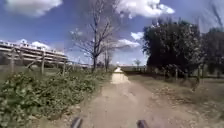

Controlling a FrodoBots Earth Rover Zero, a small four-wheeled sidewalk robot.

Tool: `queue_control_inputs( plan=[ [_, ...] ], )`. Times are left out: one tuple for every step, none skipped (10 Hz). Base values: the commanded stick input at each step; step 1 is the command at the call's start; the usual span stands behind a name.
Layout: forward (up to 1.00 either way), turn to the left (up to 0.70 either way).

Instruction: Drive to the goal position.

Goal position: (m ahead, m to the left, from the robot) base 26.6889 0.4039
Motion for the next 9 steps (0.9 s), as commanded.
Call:
queue_control_inputs(
  plan=[
    [1.00,0.00],
    [1.00,0.00],
    [1.00,-0.07],
    [1.00,-0.16],
    [1.00,-0.25],
    [1.00,-0.27],
    [1.00,-0.27],
    [1.00,-0.27],
    [1.00,-0.27]
  ],
)
